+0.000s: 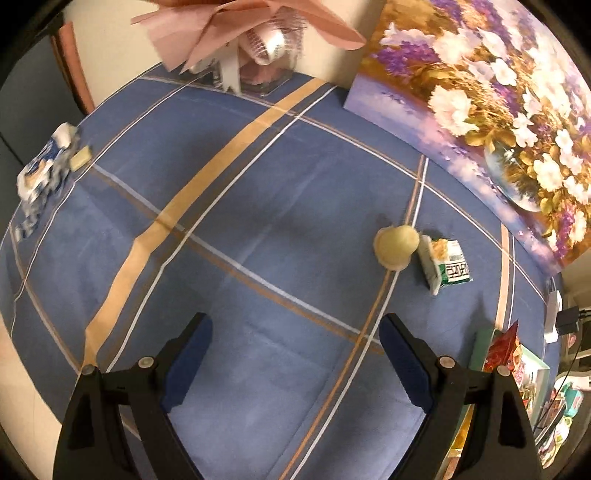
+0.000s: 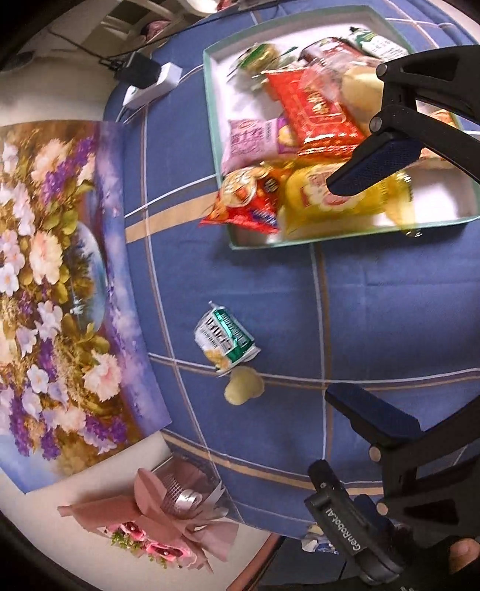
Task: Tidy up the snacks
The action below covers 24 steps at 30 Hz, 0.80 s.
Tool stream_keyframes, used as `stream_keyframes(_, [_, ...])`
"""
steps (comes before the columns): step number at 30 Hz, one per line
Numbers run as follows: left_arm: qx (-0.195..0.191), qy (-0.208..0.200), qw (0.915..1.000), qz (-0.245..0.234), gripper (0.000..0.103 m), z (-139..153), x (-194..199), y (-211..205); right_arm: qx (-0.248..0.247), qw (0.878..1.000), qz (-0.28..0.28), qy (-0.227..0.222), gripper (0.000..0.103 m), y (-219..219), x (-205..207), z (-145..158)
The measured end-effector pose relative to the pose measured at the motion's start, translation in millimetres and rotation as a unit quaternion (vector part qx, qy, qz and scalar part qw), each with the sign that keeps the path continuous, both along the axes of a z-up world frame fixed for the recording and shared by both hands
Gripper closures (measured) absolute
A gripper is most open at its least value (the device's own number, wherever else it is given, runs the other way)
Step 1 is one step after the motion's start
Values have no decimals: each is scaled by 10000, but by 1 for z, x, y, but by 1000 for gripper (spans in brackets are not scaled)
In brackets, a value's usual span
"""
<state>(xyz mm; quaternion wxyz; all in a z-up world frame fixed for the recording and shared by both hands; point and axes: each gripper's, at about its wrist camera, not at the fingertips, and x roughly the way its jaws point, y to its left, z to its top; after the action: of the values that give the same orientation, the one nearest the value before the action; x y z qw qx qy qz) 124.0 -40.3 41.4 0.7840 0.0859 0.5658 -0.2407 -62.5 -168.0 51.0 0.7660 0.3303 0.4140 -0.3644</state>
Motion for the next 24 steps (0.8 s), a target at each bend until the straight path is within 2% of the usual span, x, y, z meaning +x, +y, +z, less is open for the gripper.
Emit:
stream_keyframes(9, [-279, 141, 9994, -114, 11, -9, 18, -24, -111, 9997, 186, -90, 13, -17, 21, -6])
stream_keyframes(14, [-493, 230, 9980, -313, 11, -11, 23, -38, -161, 9992, 275, -225, 14, -27, 35, -9])
stream_keyframes(18, [-558, 251, 9964, -593, 12, -18, 25, -53, -214, 9985, 480, -138, 17, -33, 51, -20])
stream_keyframes(21, [-624, 425, 9943, -747, 12, -26, 30, -64, -200, 9978, 630, -23, 17, -40, 61, -30])
stream_keyframes(24, [-642, 468, 9930, -874, 19, -30, 35, -74, -226, 9969, 753, 49, 17, -47, 71, -37])
